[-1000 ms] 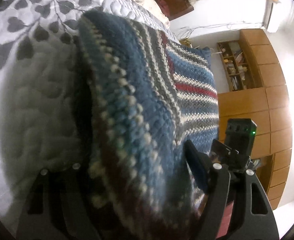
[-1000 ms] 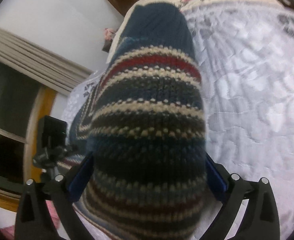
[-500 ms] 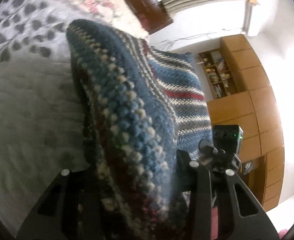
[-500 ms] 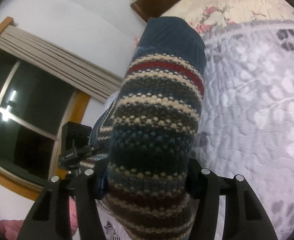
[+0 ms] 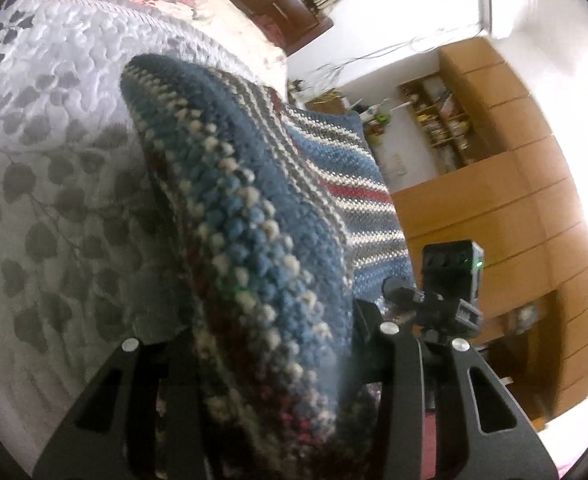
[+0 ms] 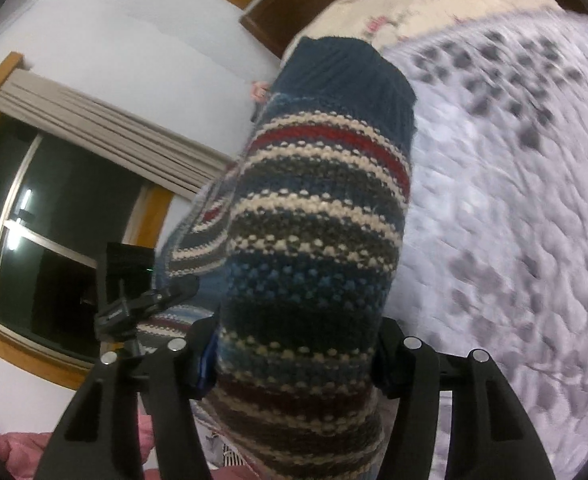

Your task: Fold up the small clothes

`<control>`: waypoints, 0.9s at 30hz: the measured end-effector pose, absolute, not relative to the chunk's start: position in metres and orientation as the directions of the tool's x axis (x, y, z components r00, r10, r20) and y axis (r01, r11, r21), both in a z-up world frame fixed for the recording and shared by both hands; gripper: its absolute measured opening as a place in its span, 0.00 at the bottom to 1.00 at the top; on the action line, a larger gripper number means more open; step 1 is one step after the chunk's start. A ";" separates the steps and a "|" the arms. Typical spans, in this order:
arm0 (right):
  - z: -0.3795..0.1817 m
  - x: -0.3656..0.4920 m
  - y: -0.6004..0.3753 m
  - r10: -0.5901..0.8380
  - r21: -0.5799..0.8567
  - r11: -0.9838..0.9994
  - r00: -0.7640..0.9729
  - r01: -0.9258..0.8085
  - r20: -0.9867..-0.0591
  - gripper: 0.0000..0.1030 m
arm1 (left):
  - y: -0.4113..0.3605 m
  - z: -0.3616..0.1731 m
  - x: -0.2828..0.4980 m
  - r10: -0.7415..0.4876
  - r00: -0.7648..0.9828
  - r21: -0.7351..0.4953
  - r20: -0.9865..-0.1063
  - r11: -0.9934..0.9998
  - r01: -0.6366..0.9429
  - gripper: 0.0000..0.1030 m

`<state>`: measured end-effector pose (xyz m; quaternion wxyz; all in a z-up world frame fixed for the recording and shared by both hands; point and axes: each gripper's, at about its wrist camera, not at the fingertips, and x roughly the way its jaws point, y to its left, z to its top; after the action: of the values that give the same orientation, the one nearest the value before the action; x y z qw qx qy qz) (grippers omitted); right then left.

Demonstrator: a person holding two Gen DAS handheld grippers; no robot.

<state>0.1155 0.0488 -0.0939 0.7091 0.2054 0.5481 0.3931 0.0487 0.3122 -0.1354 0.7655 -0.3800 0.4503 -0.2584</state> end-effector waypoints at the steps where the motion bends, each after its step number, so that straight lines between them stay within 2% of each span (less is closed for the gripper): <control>1: -0.103 0.121 0.049 0.774 0.717 0.616 0.081 -0.327 -0.628 0.59 | 0.303 -0.140 0.050 -0.718 0.458 -0.793 -0.525 0.608 0.043 0.39; 5: -0.154 0.127 0.043 0.722 0.679 0.665 0.037 -0.311 -0.690 0.69 | 0.289 -0.157 0.053 -0.652 0.459 -0.734 -0.604 0.680 0.000 0.43; 7: -0.168 0.126 0.045 0.749 0.714 0.638 0.019 -0.288 -0.662 0.73 | 0.284 -0.157 0.050 -0.637 0.471 -0.726 -0.611 0.687 -0.013 0.44; 9: -0.169 0.127 0.041 0.769 0.736 0.615 0.009 -0.285 -0.639 0.75 | 0.282 -0.153 0.046 -0.612 0.481 -0.708 -0.628 0.705 -0.027 0.45; 13: -0.152 0.126 0.028 0.753 0.707 0.624 0.017 -0.333 -0.658 0.77 | 0.275 -0.134 0.039 -0.554 0.498 -0.661 -0.668 0.748 -0.056 0.47; 15: -0.145 0.121 0.014 0.756 0.705 0.620 0.022 -0.344 -0.654 0.83 | 0.270 -0.123 0.030 -0.514 0.503 -0.627 -0.694 0.775 -0.073 0.47; 19: -0.143 0.104 -0.008 0.760 0.708 0.610 0.011 -0.356 -0.650 0.86 | 0.263 -0.106 0.017 -0.436 0.516 -0.548 -0.737 0.833 -0.078 0.51; 27: -0.165 0.079 -0.025 0.752 0.714 0.604 -0.043 -0.354 -0.658 0.87 | 0.254 -0.090 -0.012 -0.334 0.548 -0.460 -0.767 0.881 -0.107 0.54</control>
<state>0.0789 -0.0250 -0.1652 0.6712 0.1677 0.5929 0.4122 -0.0120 0.2539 -0.0899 0.8480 -0.2343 0.4707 -0.0668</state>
